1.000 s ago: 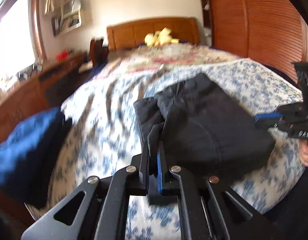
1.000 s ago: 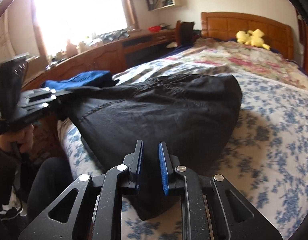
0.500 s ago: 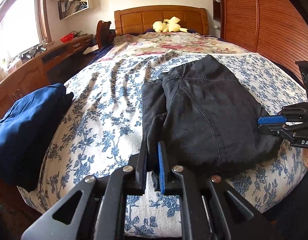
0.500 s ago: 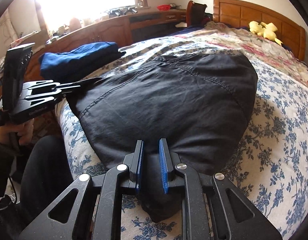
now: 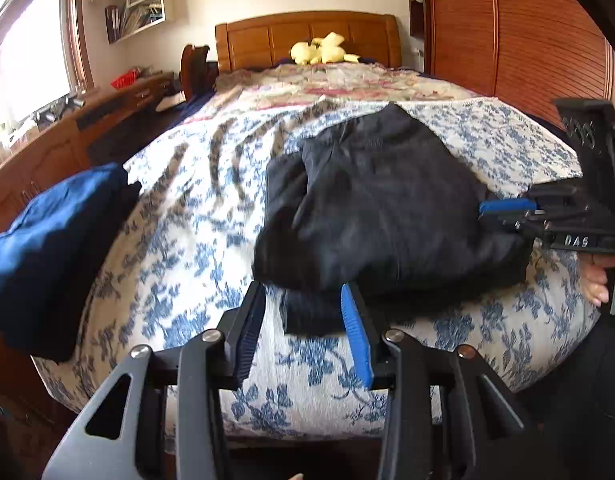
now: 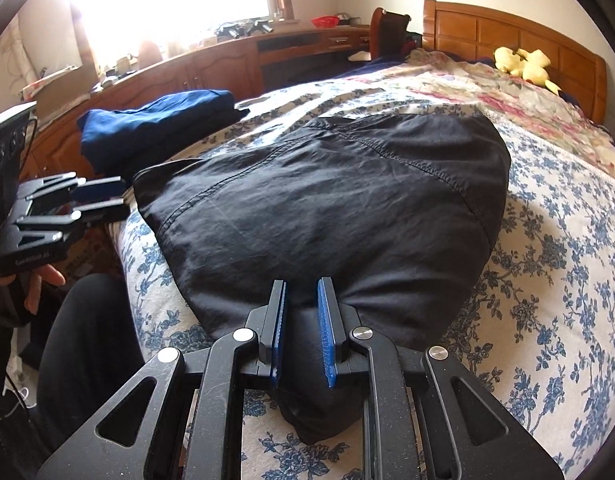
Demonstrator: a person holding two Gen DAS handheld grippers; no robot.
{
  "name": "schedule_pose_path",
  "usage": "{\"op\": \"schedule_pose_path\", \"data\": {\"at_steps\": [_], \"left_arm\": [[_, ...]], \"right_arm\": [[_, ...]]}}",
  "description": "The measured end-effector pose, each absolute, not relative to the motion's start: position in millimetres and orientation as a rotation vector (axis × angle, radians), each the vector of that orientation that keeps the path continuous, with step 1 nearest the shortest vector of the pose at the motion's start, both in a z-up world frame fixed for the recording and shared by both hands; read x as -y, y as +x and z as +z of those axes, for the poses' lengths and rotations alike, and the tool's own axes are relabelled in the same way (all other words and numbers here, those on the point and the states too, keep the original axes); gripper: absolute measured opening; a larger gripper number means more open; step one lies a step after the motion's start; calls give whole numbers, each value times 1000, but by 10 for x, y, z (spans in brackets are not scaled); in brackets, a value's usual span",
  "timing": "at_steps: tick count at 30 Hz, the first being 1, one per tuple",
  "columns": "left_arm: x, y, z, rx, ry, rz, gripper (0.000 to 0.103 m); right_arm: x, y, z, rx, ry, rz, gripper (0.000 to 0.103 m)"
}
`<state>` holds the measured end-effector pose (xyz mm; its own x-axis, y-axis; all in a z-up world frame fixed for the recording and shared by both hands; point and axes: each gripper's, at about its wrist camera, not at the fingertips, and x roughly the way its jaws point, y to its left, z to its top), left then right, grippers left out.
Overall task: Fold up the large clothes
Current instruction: 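Grasp the folded black jacket's end with the right tool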
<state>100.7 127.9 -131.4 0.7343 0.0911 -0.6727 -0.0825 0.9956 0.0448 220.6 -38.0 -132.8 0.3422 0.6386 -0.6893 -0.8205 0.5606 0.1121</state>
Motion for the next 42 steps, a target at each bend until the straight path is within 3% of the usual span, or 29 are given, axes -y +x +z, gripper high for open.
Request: {"op": "schedule_pose_path", "data": {"at_steps": [12,16,22,28,38,42], "left_arm": [[-1317,1099,-1536,-785,-21,94,40],[-1322,1156,-1571,-787,-21,91,40],[-1342,1249,-1603,-783,-24,73,41],[-1431,1321,-1663,-790,-31,57,41],[-1522,1397,-1767,-815,-41,39,50],[-1544,1406,-1791,-815,-62,38,52]], "right_arm": [[460,2233,-1190,-727,-270,938,14],[512,2340,-1086,-700,-272,896,22],[517,2948,-1031,-714,-280,770,30],[446,3535,-1136,-755,-282,678,32],[155,3999,-1441,-801,-279,661,69],[120,4125,-1538,-816,-276,652,75]]}}
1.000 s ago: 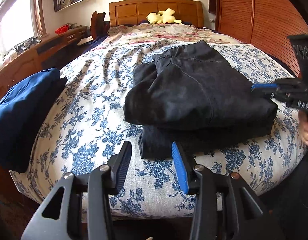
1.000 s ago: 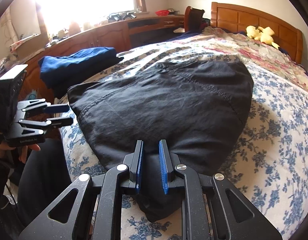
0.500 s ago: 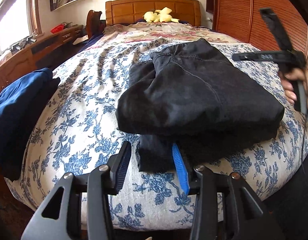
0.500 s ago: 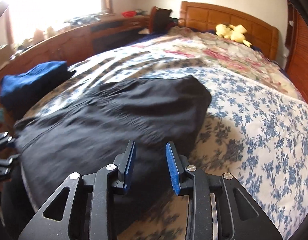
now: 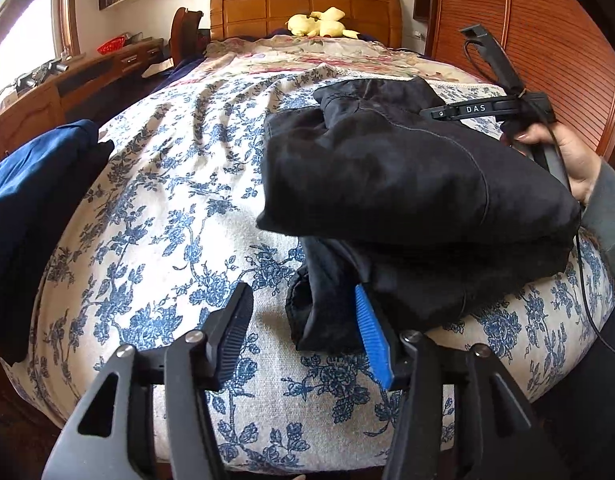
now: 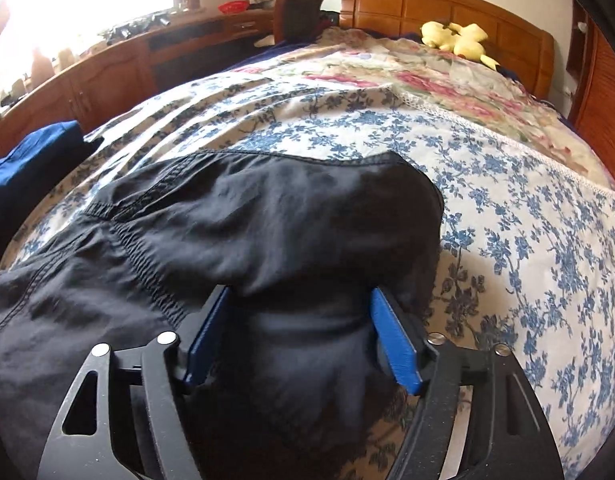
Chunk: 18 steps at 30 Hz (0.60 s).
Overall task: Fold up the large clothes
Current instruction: 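Grasp the folded black jacket's end with the right tool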
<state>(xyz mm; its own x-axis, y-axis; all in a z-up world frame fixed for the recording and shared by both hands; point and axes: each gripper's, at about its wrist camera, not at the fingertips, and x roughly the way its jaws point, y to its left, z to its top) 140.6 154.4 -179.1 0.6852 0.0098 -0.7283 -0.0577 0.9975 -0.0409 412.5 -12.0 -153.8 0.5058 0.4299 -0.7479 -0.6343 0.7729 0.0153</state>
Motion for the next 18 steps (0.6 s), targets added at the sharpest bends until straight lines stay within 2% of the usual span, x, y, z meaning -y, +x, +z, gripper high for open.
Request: {"op": "schedule_pose_path", "data": {"at_steps": [14,18], "left_arm": [[-1536,1393,-1753,-817,-48,48,52],[-1553,1381,-1762,-820,-61,49,52]], "right_arm": [[442,4336,-1474,-820,-191,538,76],[578,4442,-1586,-877,-138,544,77]]}}
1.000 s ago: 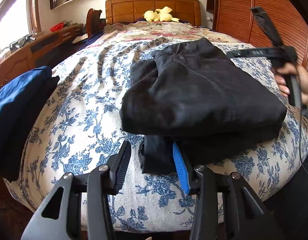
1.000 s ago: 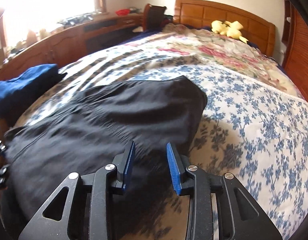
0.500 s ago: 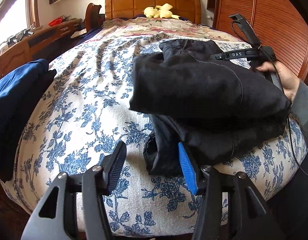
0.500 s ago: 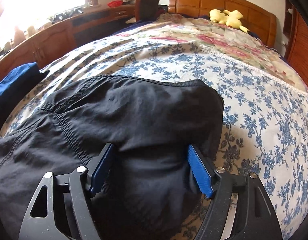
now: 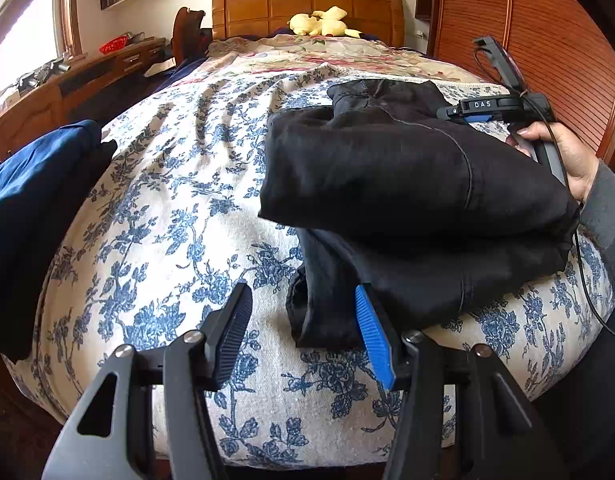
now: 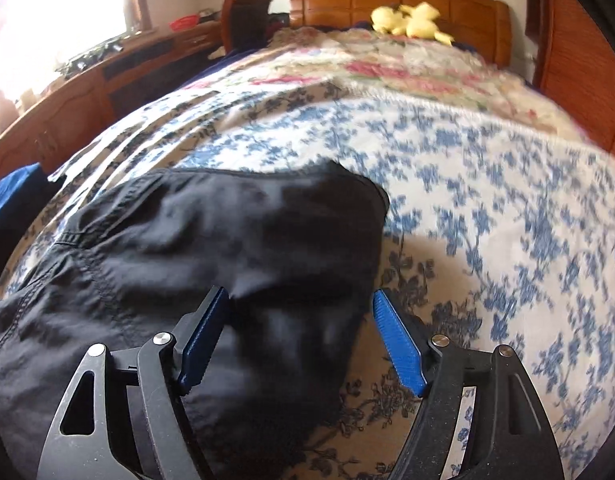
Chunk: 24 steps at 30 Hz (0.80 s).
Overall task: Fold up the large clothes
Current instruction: 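Grasp the folded black jacket's end with the right tool, then lift the folded jacket with the right tool and carry it toward the desk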
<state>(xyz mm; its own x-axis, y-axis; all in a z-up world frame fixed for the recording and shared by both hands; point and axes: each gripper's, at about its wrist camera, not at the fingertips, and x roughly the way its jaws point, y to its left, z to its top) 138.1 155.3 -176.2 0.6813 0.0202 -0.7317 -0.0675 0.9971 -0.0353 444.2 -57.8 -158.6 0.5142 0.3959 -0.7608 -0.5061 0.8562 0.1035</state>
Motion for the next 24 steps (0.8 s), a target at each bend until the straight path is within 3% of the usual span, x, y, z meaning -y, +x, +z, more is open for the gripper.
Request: {"op": "schedule_pose_path", "data": {"at_steps": [9,11,12,15,20,24], "left_arm": [[-1499,1351,-1774,-819,-98,49,52],[-1489,1342,-1778,-822,-100,49,52],[-1486,1335,-1781,-826,-104,50,52],[-1499,1320,-1797,-833,-117,50,52],[-1496,1278,-1819,-826,-127,49,52],[-1458,1267,-1823,-822,-128,38,42]], "right_arm": [[504,4591,-1802,-976,-29,678,80],[477,4576,-1818,-971,-9,719,71],[477,4576,-1818,-971,-9,719,59],[438,4479,-1754,-945,-36,758,48],[266,4210,-1581,-896,-150,777,46],[232,4181,-1648,-892,-190,723,52]]}}
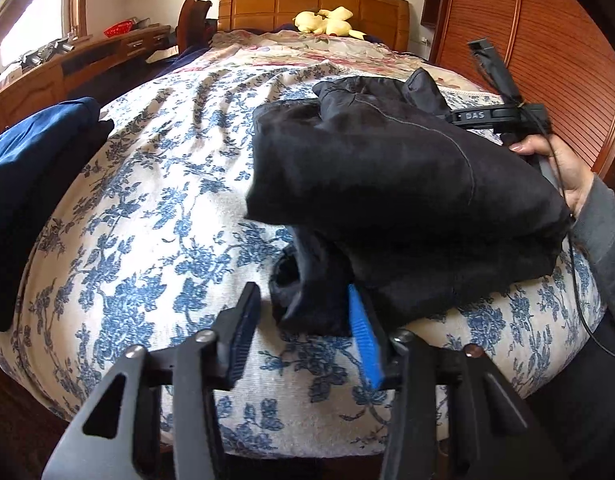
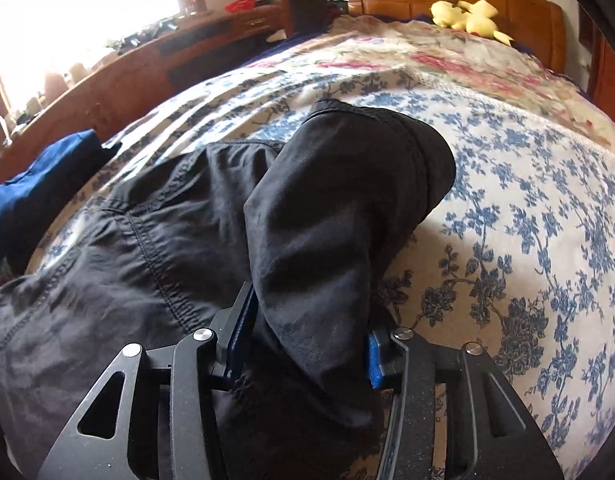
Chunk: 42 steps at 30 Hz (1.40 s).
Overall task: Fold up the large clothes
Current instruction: 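Lift the folded jacket with the right tool and carry it toward the desk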
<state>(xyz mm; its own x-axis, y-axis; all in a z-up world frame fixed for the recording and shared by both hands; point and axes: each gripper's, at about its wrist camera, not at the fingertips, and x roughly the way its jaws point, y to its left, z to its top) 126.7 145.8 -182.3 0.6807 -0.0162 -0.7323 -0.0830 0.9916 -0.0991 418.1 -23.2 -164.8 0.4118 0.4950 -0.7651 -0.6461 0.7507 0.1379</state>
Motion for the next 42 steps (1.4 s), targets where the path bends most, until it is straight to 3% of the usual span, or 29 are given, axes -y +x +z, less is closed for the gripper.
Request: {"op": "schedule_pose_path", "data": {"at_steps": [6,10,15,18,26,31,42], "left_arm": [[-1447,1274,-1814,-825,-126,42,41],[-1463,1272,-1826,-816,-142,26,31],[-1481,1272,-1806,-797,-170,4,12],[-1474,1260,-1720,-774,-163,1,7],[-1533,1199,-1526,-713,-173,0,6],[-1469,1100,-1441,-659,-169,-19,5],[-1925,850,-1063,-523,-264,-39,4]], "right_arm": [[319,4359,-1749,-939,-138,701,76],[473,4574,-1949,-1068,101,750,78],[430,4478,-1876,-1033,56,816,40],[522,4428,-1769,-1000,80,847,27],[1038,3854,-1259,-874,83,848,22],[1208,3616,-1257,-847,68,805,22],[632,3334,-780,-730,3,780,20]]}}
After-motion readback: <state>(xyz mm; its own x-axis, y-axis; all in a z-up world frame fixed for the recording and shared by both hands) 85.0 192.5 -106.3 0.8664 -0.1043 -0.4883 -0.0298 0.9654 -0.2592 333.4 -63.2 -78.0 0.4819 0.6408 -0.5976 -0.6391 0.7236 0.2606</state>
